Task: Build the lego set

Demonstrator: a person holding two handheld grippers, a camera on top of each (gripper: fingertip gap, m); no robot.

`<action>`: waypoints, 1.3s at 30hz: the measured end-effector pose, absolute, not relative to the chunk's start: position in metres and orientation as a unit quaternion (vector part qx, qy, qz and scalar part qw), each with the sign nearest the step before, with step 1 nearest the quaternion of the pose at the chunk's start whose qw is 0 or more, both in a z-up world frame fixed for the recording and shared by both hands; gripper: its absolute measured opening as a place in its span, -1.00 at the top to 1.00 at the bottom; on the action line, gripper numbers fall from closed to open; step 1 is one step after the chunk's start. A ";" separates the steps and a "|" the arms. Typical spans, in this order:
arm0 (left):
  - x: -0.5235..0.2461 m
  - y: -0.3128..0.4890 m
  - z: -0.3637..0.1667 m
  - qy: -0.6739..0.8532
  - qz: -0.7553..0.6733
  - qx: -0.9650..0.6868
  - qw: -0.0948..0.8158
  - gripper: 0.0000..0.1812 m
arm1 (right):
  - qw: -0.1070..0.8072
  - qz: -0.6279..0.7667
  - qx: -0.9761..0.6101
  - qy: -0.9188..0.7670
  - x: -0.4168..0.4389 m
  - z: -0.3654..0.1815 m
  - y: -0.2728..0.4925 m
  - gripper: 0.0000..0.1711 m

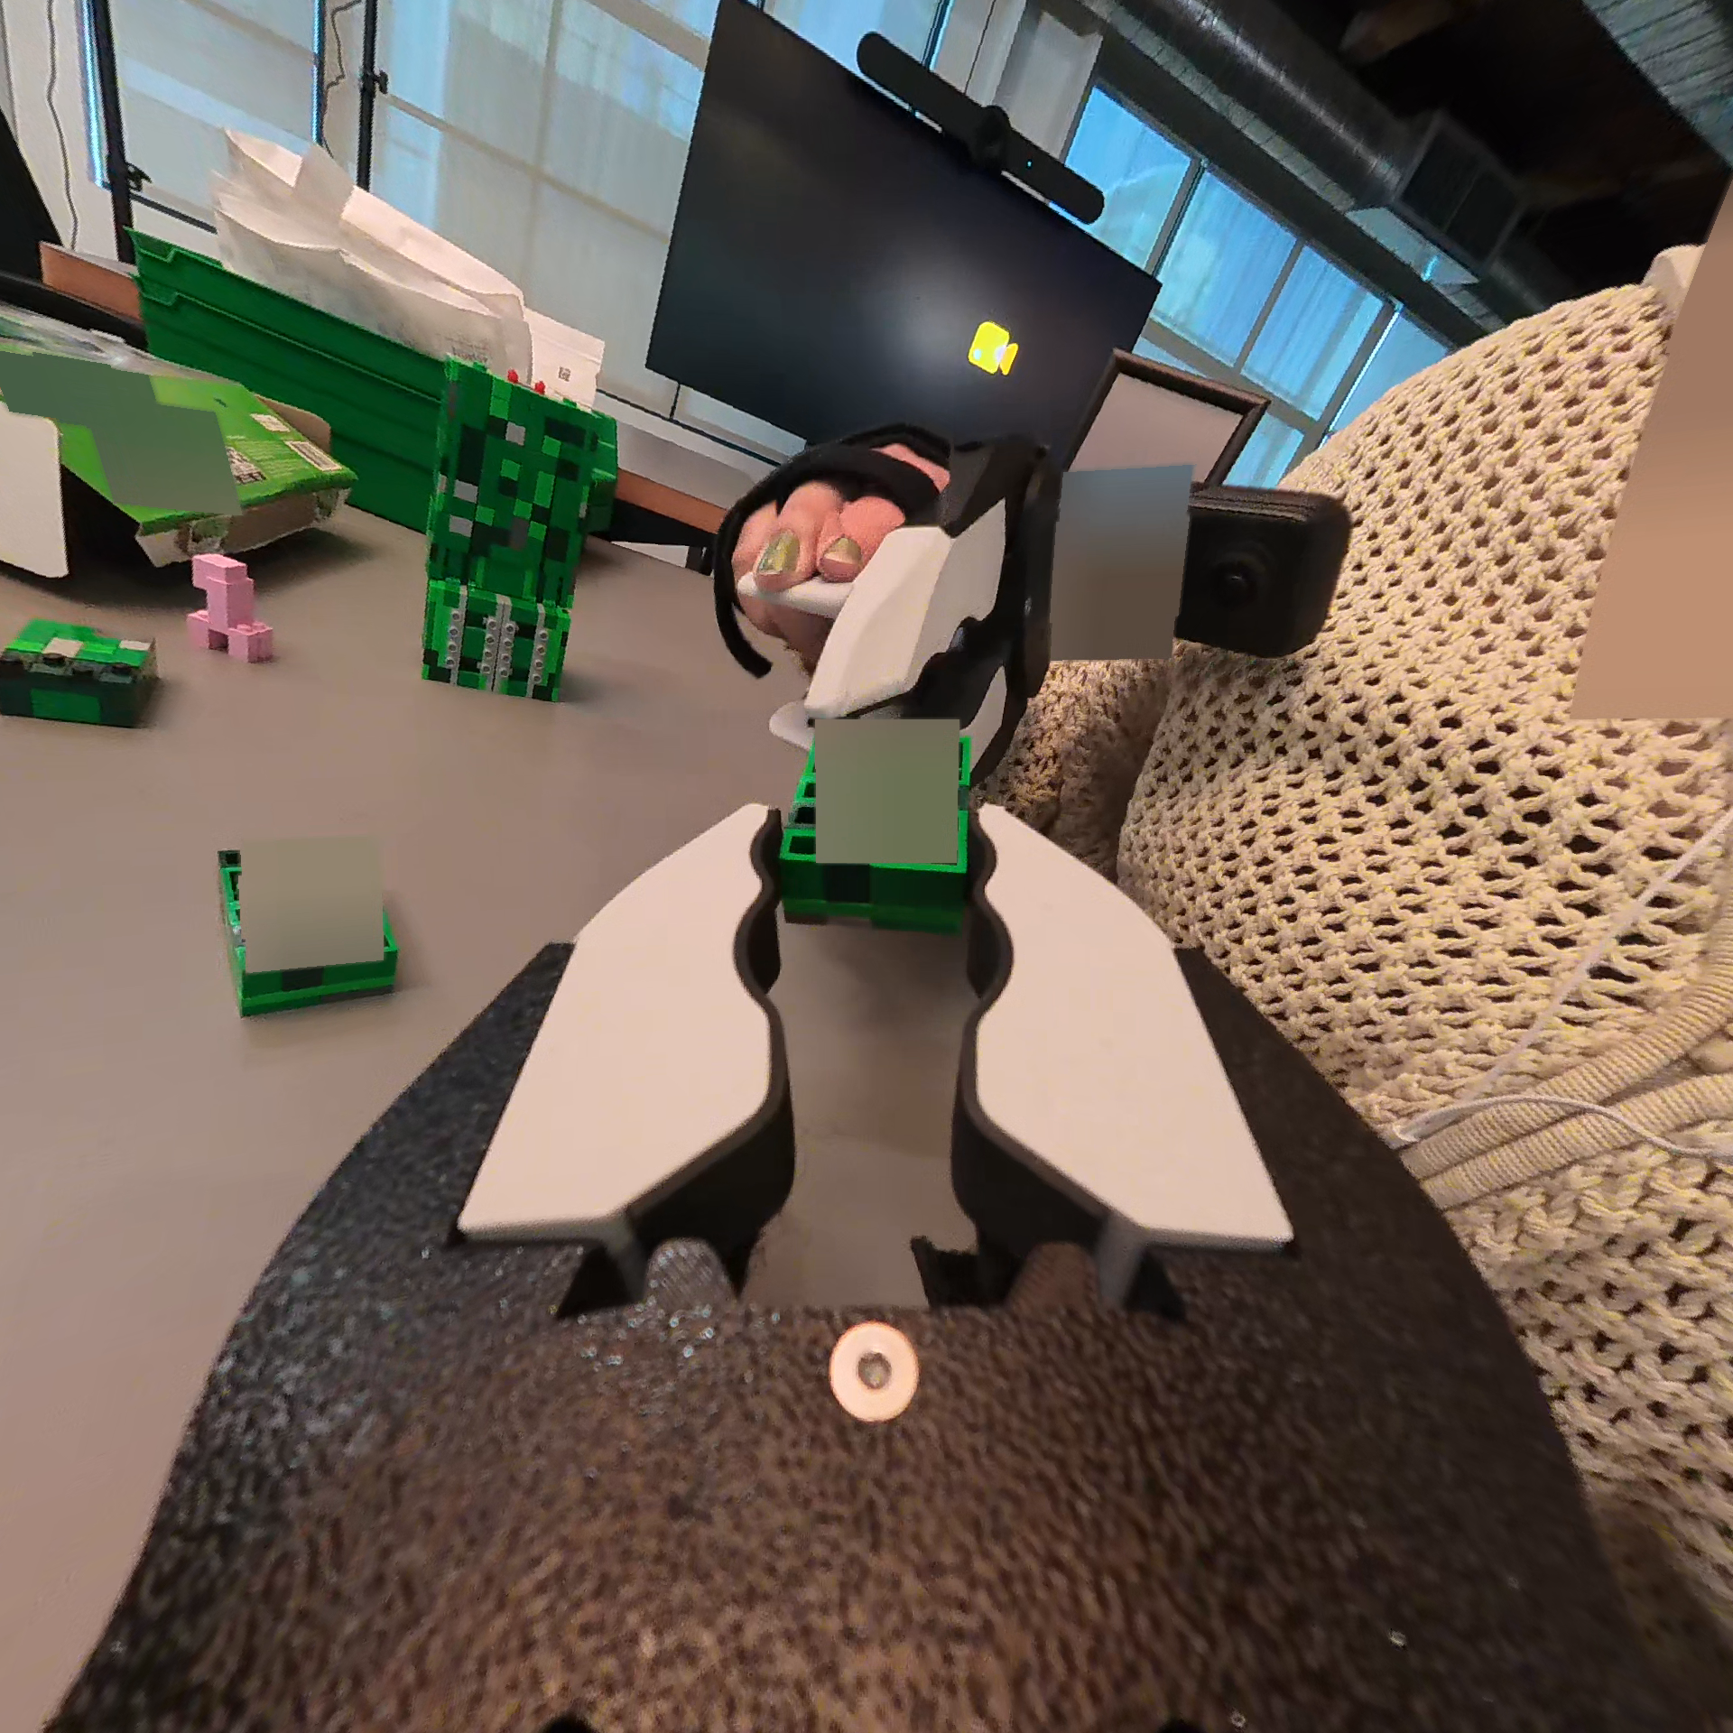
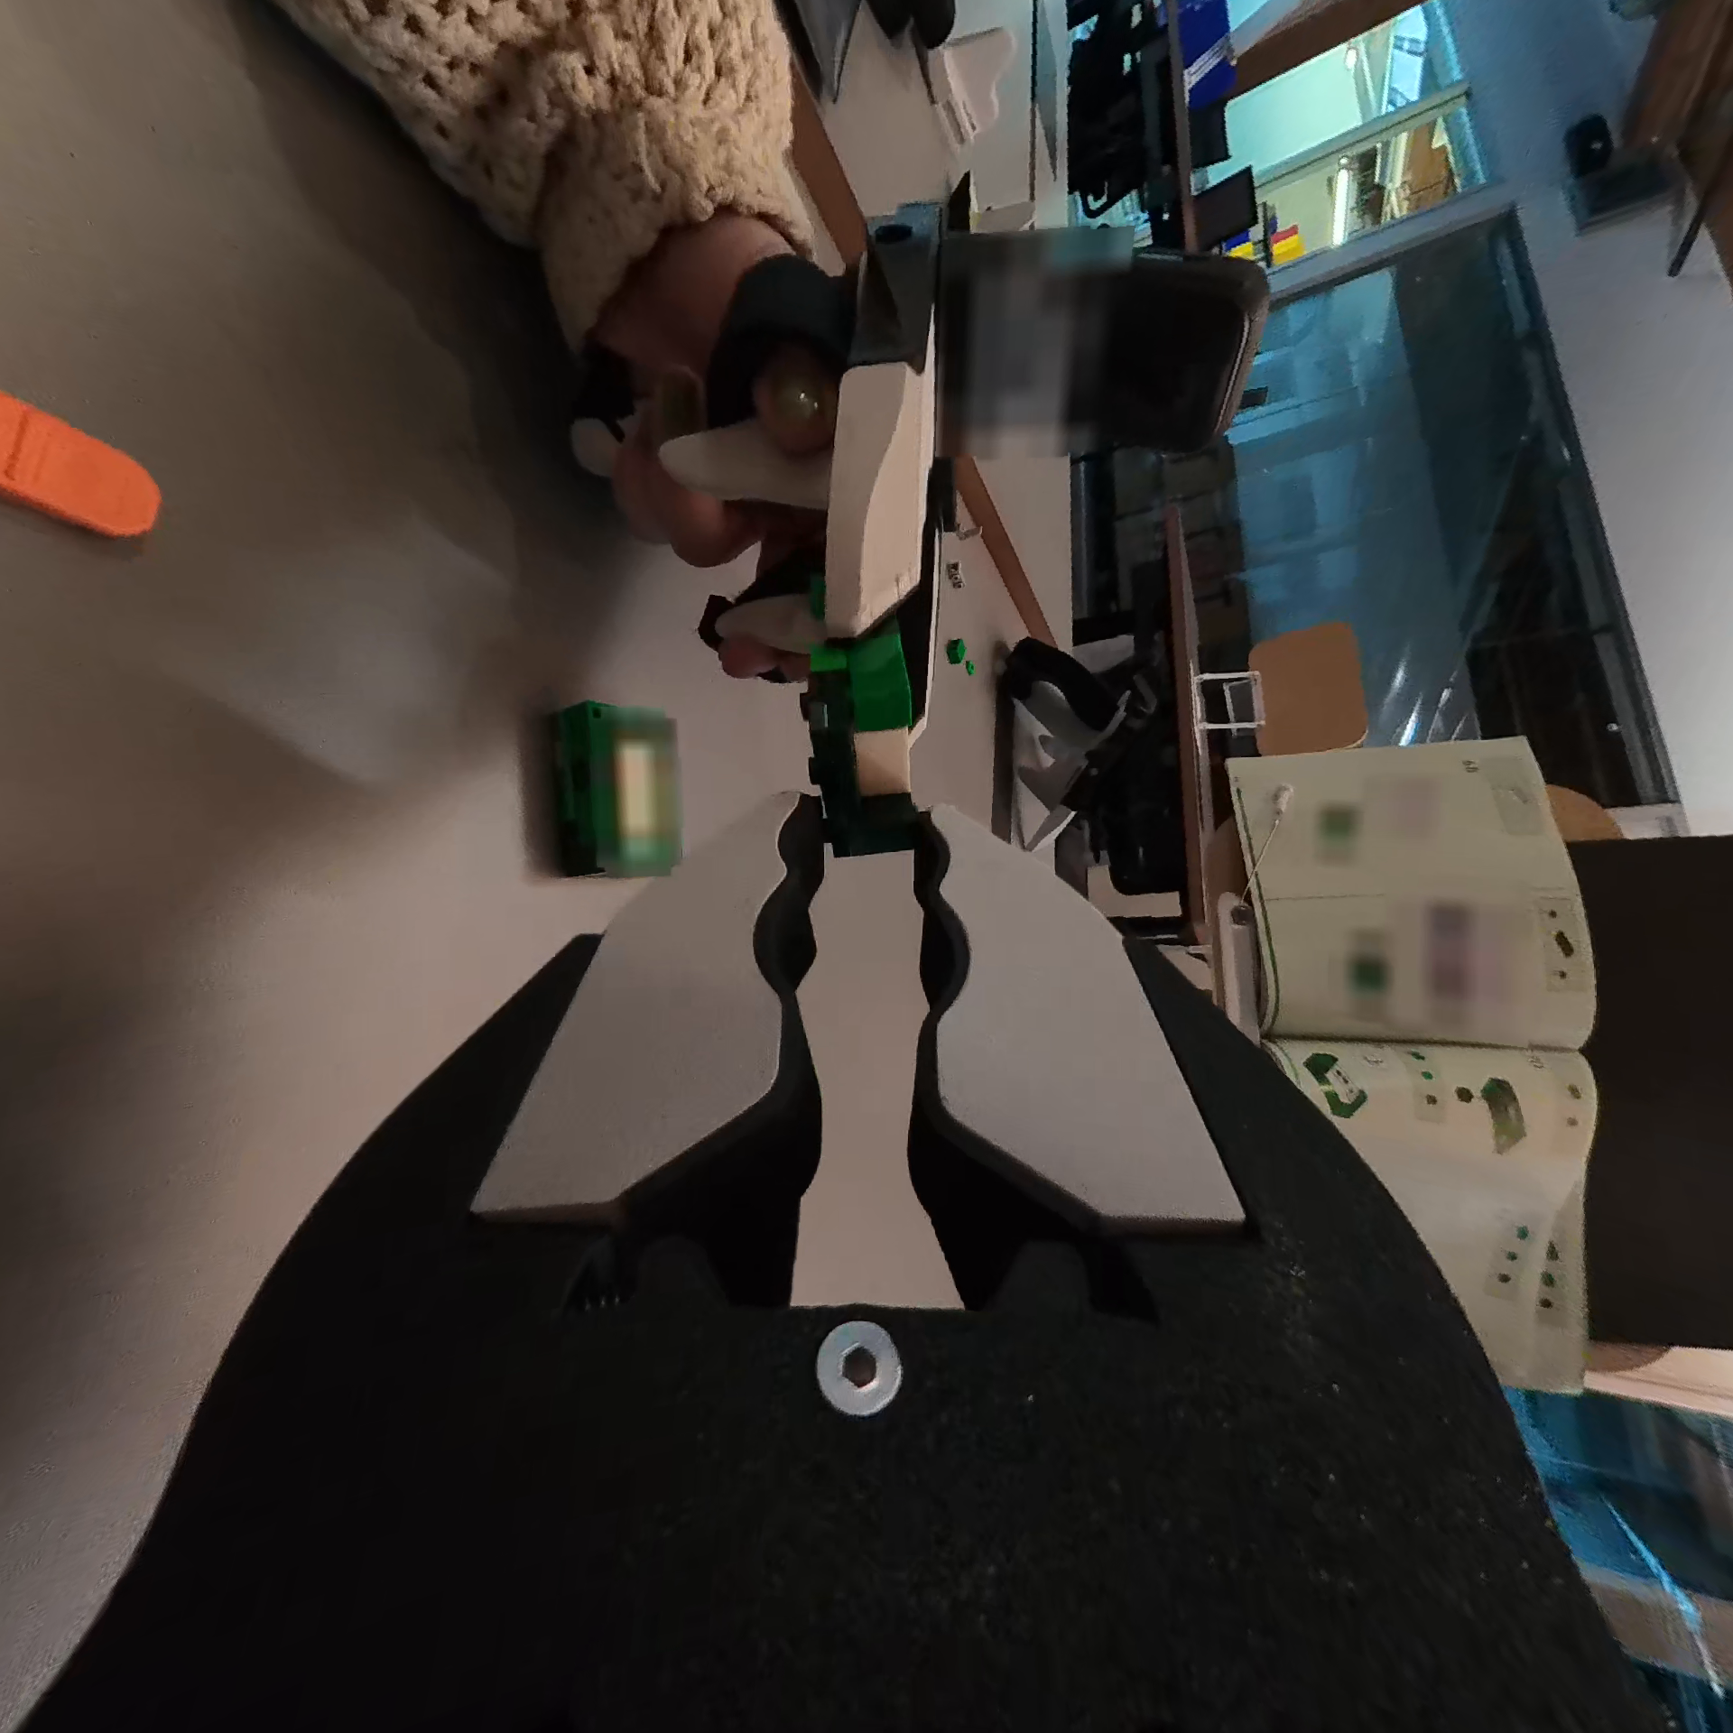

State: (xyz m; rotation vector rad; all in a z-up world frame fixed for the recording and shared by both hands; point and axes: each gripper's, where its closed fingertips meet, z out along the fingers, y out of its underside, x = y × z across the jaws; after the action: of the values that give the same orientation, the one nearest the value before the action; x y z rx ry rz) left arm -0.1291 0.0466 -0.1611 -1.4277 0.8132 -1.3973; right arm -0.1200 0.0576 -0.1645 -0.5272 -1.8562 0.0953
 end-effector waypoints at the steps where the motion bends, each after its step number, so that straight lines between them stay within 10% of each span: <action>1: -0.129 0.047 -0.161 0.331 -0.571 -0.584 0.472 0.60 | 0.567 0.042 -0.227 -0.790 -0.120 -0.165 0.058 0.79; 8: -0.158 0.067 -0.170 0.343 -0.466 -0.623 0.527 0.60 | 0.499 0.143 -0.406 -0.752 -0.119 -0.171 0.088 0.48; 25: -0.379 0.135 -0.171 0.074 0.123 -0.721 0.678 0.60 | 0.284 0.305 -0.641 -0.644 -0.262 -0.205 0.225 0.73; 39: -0.474 0.102 -0.165 -0.094 0.191 -0.702 0.679 0.60 | 0.244 0.275 -0.621 -0.692 -0.416 -0.251 0.217 0.66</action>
State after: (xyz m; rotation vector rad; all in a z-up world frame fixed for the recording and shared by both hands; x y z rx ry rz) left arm -0.4744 0.1020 -0.1646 -1.5768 -0.2111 0.4286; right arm -0.4162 0.2174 -0.2512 -1.6954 -1.8908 0.7505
